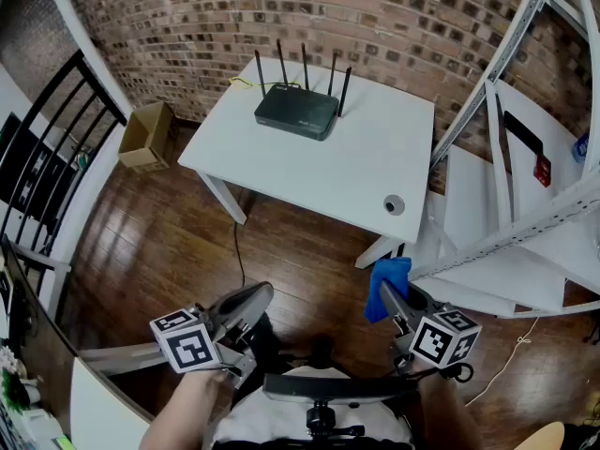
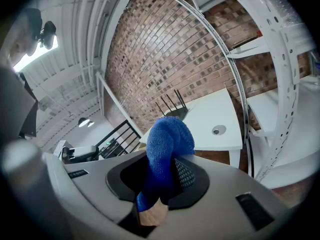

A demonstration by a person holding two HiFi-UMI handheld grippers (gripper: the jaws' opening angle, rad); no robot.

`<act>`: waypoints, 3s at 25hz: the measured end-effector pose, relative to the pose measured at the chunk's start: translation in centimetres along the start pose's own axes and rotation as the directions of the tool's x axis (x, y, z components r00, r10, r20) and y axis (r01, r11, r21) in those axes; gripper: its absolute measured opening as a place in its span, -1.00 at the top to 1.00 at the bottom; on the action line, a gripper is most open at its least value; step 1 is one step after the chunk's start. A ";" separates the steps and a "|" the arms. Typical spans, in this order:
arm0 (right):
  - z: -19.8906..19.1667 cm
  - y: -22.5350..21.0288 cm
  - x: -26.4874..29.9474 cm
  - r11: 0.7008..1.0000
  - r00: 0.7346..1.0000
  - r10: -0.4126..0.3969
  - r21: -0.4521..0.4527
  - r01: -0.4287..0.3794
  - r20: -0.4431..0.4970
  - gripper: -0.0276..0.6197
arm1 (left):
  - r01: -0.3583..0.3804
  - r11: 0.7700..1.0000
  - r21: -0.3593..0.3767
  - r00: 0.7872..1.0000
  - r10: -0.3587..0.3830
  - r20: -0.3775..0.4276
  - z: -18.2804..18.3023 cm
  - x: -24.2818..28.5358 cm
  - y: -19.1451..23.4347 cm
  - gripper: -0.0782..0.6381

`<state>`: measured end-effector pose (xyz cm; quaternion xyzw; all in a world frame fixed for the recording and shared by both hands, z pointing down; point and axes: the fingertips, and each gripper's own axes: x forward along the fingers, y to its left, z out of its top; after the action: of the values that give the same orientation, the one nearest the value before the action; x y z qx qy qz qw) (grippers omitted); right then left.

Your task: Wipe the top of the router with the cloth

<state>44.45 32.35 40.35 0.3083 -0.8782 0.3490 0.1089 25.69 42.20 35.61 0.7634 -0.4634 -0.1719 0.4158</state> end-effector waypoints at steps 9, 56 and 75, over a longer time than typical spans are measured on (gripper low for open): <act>0.1 3.8 6.3 1.000 1.000 -0.019 0.013 0.019 -0.007 0.59 | 0.010 1.000 0.002 1.000 -0.010 -0.002 5.2 -3.5 4.4 0.75; 19.5 -2.3 33.8 0.995 0.998 0.051 0.084 -0.055 0.043 0.59 | 0.003 1.000 0.024 0.989 0.000 -0.146 28.3 17.4 18.9 0.75; 21.3 2.6 52.8 0.958 0.959 -0.285 0.023 0.285 0.007 0.59 | 0.203 0.979 0.031 0.926 -0.181 -0.332 44.1 14.0 32.9 0.75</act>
<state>1.88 -5.24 44.80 0.4344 -0.8214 0.3378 0.1500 -14.26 1.94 37.18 0.8362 -0.3161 -0.0674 0.4430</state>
